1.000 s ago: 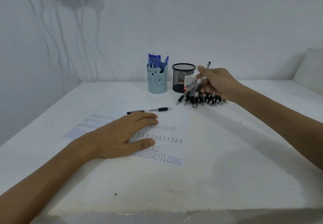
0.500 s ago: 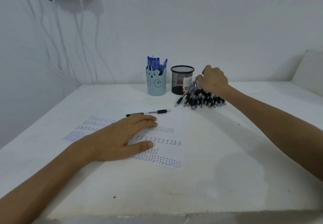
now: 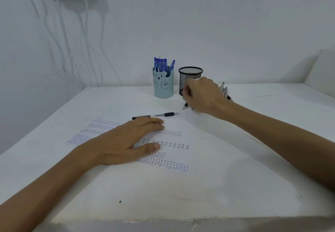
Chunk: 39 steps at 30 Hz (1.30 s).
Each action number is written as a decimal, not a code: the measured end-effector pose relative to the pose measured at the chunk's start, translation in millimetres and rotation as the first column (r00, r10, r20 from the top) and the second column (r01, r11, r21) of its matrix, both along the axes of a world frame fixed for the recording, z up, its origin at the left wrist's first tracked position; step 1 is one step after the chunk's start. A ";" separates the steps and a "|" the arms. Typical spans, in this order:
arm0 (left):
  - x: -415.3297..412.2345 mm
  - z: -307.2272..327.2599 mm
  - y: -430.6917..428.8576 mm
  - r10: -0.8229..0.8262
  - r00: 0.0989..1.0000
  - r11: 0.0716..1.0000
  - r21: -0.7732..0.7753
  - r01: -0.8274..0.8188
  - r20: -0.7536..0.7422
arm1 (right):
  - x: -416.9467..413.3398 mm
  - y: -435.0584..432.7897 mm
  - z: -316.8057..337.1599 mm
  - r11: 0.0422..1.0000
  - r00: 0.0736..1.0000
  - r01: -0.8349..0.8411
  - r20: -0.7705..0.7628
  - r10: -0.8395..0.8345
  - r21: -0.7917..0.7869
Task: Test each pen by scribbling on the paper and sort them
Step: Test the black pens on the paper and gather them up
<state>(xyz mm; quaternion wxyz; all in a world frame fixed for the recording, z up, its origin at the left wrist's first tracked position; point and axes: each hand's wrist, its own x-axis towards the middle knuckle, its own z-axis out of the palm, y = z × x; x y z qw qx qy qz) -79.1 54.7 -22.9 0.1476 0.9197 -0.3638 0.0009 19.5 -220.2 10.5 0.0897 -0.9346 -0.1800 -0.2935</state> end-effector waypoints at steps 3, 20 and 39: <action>0.2 0.7 0.6 0.021 0.999 0.998 -0.063 -0.022 -0.024 | -5.5 15.2 -5.7 0.973 0.974 -0.226 -0.043 0.224 -0.045; 0.2 2.1 -1.8 -0.073 0.992 0.990 -0.112 0.084 0.102 | -15.2 23.8 -15.9 0.941 0.932 -0.303 -0.160 0.325 0.150; 0.9 -3.2 0.8 0.011 1.000 0.996 -0.089 -0.009 0.021 | -30.7 28.8 -6.0 0.800 0.814 -0.123 -0.401 0.420 0.588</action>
